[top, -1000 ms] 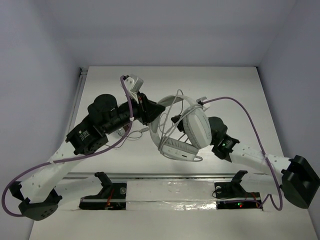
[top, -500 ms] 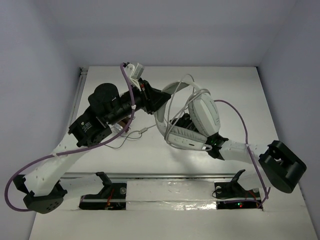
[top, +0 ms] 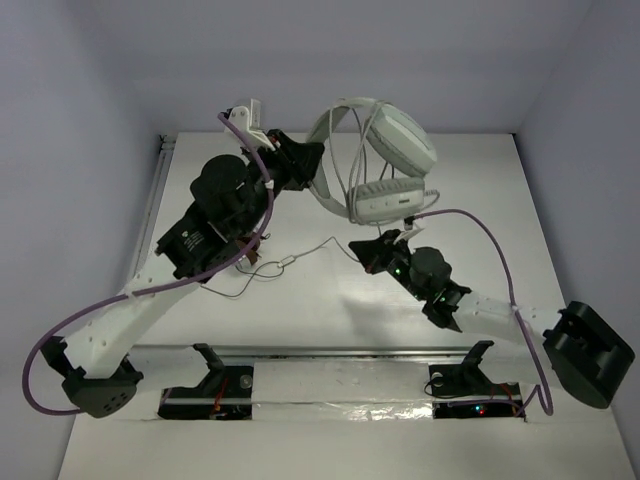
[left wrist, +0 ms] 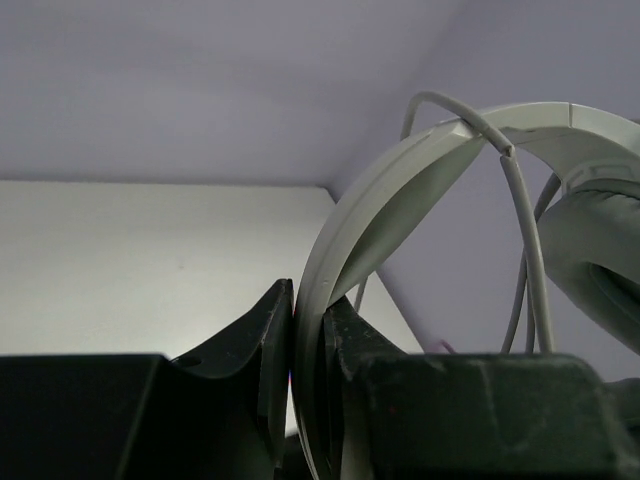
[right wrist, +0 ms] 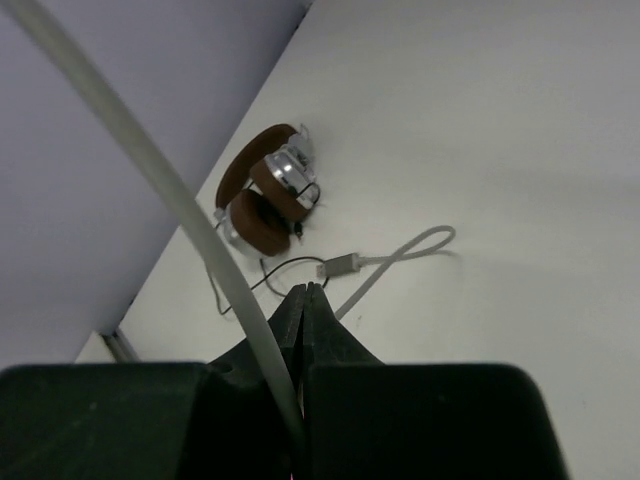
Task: Wrap the headphones
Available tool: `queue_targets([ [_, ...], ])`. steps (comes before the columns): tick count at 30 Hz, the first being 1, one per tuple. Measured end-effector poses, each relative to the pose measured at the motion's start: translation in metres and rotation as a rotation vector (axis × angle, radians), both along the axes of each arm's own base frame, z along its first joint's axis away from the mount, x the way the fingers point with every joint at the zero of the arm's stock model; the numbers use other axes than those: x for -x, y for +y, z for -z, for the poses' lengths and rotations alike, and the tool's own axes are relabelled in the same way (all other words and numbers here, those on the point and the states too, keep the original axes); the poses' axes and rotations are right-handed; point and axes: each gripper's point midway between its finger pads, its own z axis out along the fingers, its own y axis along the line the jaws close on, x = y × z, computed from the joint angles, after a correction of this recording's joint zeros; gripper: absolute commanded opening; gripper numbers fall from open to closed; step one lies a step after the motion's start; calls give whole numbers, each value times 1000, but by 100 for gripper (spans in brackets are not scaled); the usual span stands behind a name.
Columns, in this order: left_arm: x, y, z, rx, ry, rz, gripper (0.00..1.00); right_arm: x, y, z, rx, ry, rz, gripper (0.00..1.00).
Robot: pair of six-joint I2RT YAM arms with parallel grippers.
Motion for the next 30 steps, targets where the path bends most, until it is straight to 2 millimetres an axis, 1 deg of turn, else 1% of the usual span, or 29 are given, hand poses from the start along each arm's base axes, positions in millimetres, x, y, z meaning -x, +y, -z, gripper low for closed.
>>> queue_targets([
  [5,-48,14,24,0,40,-238,0,35,7,-8,-7,34,-74,0],
  [8,-75,20,43,-38,59,-372,0,65,17,-9,11,55,-151,0],
  [11,-93,25,66,-117,76,-475,0,94,24,-2,53,86,-221,0],
  [13,-101,29,81,-185,84,-529,0,107,25,4,94,113,-250,0],
  [15,-104,34,98,-250,93,-567,0,116,23,5,136,138,-266,0],
  [18,-103,45,124,-323,113,-617,0,126,19,-4,190,162,-286,0],
  [21,-98,58,159,-395,157,-636,0,131,12,-21,228,170,-288,0],
  [24,-87,65,197,-462,216,-604,0,129,4,-42,265,167,-265,0],
  [26,-78,66,217,-499,257,-564,0,129,-2,-51,287,168,-255,0],
  [30,-69,60,233,-513,301,-497,0,130,-10,-63,354,174,-250,0],
])
